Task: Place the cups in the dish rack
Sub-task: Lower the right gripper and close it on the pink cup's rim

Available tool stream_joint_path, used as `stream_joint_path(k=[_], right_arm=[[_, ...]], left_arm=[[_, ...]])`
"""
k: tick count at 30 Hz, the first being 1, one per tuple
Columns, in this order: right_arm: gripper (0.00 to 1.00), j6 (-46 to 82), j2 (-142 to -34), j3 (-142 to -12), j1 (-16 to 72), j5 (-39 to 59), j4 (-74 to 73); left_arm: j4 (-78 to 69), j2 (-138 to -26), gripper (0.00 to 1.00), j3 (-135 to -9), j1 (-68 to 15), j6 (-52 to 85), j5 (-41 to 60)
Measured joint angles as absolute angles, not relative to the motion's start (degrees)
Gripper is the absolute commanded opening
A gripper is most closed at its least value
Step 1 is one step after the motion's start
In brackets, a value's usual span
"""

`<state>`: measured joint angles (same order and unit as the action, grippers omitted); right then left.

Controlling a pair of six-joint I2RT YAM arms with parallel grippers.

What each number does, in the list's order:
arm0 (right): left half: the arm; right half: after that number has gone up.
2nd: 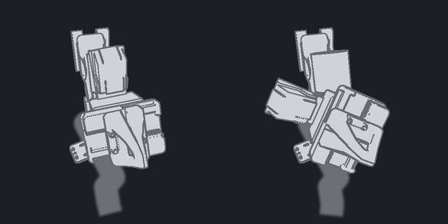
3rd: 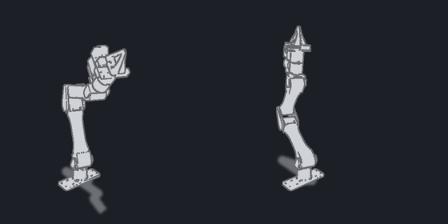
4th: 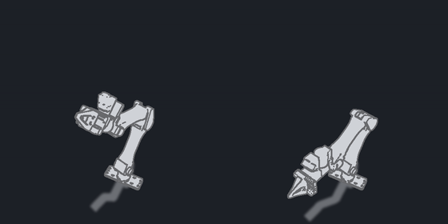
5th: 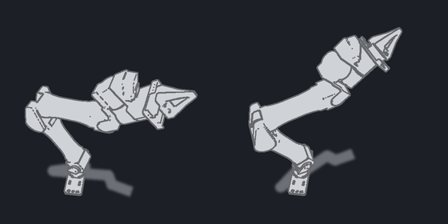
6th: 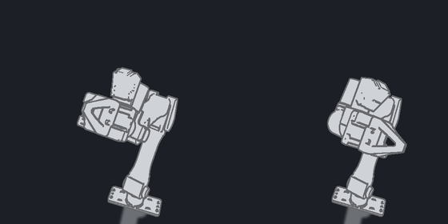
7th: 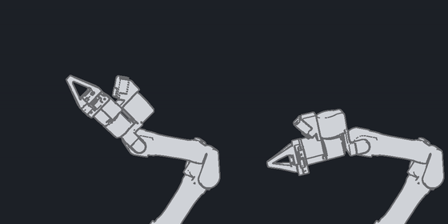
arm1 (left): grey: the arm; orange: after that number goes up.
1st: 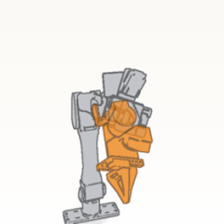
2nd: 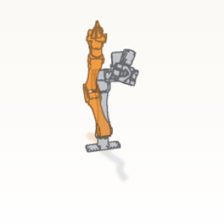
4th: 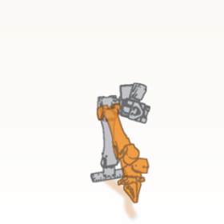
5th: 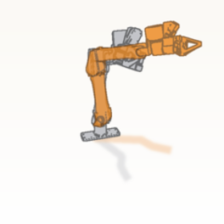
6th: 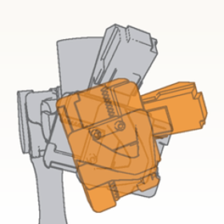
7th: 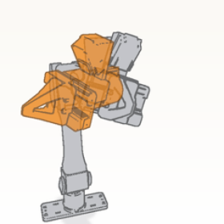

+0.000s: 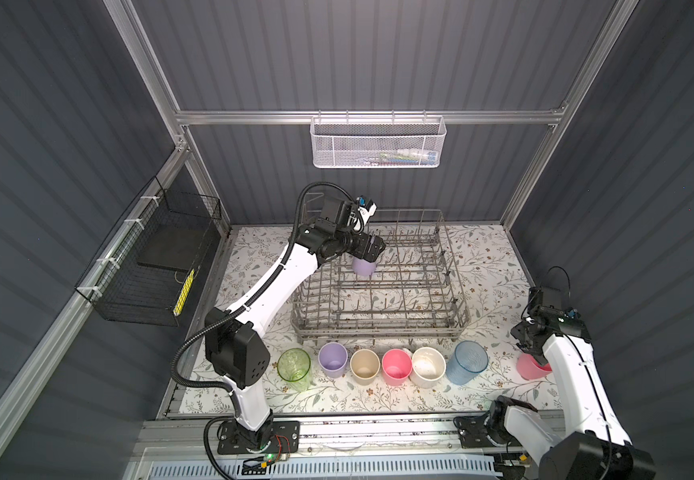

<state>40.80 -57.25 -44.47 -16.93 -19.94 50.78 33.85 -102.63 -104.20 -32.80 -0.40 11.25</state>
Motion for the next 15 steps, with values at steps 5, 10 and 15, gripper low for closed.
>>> stream_joint_path(k=[5,10,15], right_arm=[[0.57,40.2,-59.7,-44.0,-17.5,-18.8,48.6],[0.53,39.7,-60.7,-43.3,-17.6,-18.0,46.7],[0.48,39.5,-61.4,-42.3,-17.9,-17.3,45.4]], left_arm=[[33.8,-102.7,1.00,-104.2,-32.8,-0.4,11.5],[33.8,-102.7,1.00,-104.2,-32.8,-0.4,11.6],[33.8,-102.7,1.00,-104.2,-32.8,-0.4,11.6]])
